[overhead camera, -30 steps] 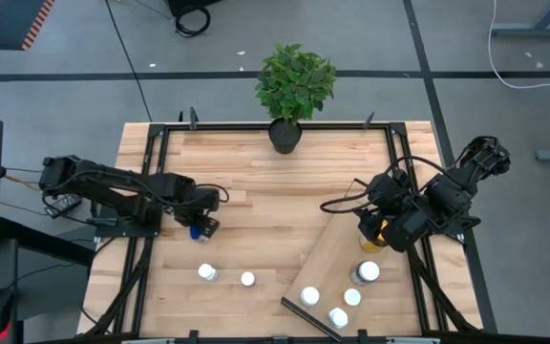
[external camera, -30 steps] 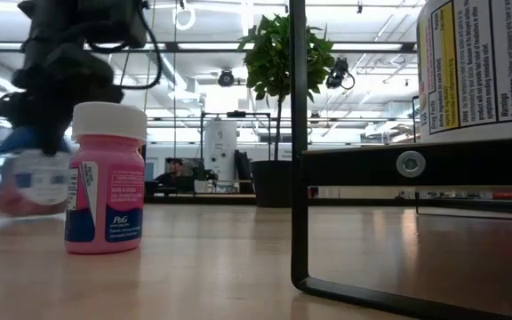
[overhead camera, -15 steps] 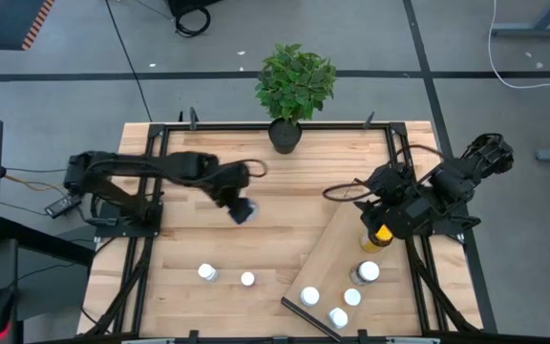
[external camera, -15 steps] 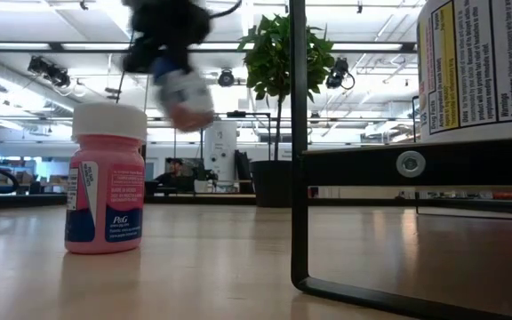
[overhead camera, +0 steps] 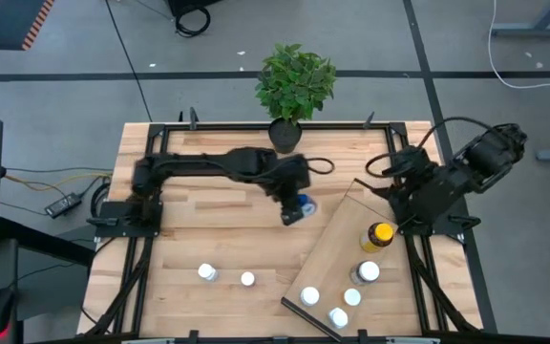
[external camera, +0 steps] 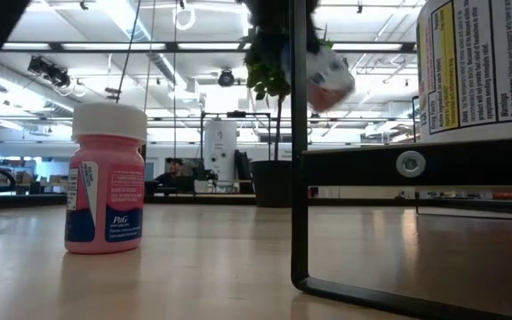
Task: Pick and place medicine bottles onto shelf by color
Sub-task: Put the blue medicine bottle on the shelf
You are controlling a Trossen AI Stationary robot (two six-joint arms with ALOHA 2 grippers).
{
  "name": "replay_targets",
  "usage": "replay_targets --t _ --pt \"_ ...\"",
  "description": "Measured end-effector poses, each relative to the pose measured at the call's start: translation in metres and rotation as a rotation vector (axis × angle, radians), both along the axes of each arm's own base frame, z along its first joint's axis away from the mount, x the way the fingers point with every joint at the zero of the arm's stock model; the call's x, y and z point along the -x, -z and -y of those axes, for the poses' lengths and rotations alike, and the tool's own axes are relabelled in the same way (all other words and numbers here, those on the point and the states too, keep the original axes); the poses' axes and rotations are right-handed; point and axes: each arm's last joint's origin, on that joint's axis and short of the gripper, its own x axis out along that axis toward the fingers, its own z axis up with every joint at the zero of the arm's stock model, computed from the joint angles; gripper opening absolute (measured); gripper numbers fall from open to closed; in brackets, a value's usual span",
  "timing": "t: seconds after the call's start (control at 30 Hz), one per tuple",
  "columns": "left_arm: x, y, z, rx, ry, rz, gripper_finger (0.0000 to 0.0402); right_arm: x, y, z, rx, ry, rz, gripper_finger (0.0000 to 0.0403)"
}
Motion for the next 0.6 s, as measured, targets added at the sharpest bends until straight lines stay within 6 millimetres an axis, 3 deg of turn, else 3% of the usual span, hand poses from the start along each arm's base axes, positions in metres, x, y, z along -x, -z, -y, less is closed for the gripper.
replay_targets --t 0.23,0.5,0.6 --pt "-0.039 0.016 -0.001 -0.019 0.028 0.023 0.0199 0.016 -0.006 0.010 -0.054 -0.008 0.039 0.0316" --pt "-0.060 0.006 -0.001 -0.039 0.045 0.145 0.0198 0.017 -0.004 0.008 -0.041 -0.148 -0.035 0.0316" --pt "-0.067 0.017 -0.002 -0.035 0.021 0.145 0.0200 0.019 -0.005 0.010 -0.027 -0.124 -0.013 0.0311"
